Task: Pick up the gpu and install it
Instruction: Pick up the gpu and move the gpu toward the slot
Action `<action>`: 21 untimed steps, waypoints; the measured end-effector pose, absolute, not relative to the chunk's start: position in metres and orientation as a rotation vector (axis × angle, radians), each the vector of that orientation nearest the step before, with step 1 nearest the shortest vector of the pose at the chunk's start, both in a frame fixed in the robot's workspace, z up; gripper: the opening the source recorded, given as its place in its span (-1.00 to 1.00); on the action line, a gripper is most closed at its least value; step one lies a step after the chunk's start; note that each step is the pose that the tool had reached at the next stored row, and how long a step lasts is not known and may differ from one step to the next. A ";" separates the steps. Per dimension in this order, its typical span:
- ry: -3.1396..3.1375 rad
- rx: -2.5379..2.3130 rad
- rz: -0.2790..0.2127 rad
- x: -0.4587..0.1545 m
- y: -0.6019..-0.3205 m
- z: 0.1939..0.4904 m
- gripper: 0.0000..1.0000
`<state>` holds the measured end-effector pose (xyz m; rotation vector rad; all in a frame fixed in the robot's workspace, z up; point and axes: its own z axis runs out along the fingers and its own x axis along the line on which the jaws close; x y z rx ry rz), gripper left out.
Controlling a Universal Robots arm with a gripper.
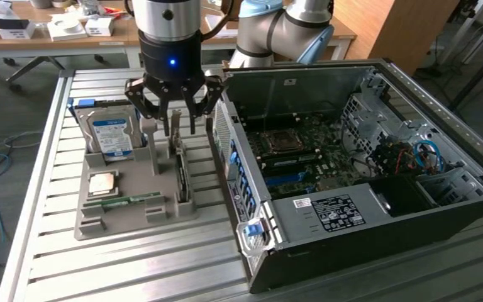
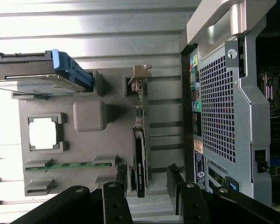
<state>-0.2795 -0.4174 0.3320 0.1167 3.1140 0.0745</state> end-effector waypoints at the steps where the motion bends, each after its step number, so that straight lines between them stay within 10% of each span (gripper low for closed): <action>1: 3.114 0.117 0.074 -0.280 -0.417 0.332 -0.05; 21: 3.114 0.117 0.075 -0.280 -0.417 0.323 -0.05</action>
